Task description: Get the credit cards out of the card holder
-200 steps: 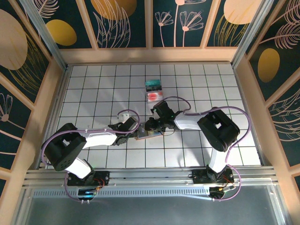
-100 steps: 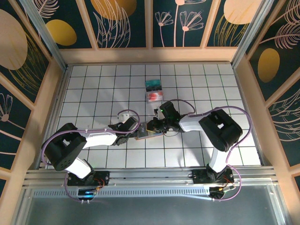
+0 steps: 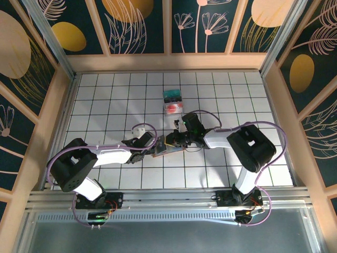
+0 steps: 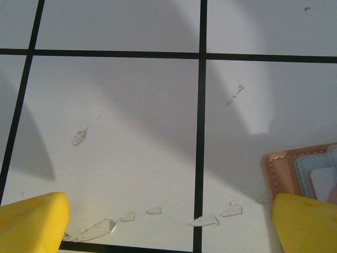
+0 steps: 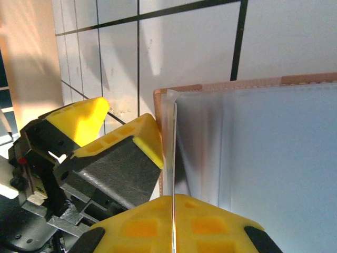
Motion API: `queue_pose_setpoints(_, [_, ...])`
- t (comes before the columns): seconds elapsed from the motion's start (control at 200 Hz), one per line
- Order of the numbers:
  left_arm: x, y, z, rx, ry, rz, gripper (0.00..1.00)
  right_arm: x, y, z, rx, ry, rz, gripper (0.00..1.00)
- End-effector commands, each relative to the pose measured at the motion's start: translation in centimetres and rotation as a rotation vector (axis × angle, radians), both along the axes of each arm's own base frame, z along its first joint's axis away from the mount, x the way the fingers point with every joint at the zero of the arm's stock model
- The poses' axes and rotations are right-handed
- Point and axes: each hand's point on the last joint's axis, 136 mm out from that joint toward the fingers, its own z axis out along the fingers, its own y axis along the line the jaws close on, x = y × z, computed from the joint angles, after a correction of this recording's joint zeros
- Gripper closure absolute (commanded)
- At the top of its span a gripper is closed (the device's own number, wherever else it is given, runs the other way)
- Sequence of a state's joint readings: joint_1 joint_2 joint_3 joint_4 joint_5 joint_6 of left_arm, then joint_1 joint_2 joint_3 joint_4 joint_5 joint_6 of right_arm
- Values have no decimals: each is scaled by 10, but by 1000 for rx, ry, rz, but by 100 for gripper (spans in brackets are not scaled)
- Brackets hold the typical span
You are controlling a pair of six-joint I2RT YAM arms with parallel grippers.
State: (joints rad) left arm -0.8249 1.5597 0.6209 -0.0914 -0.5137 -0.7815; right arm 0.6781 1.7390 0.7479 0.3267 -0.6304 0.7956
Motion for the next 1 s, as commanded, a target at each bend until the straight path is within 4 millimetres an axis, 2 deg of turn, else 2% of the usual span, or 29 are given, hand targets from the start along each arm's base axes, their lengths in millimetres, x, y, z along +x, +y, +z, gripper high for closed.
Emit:
queue_pose_setpoints(0.0, [-17,14,-23,70,83,-4,1,3,1,18,50,-35,2,91])
queue_pose_setpoints(0.566, [-16,13,-23,74,85,-10,1,9,-2,14,25,-32,-10,90])
queue_pose_setpoints(0.856, [-17,13,-25,73,89,-9,1,11,-5,11,4,-41,-29,100])
queue_pose_setpoints(0.996, [-18,15,-25,70,90,-3,1,14,-13,10,-37,-61,-54,100])
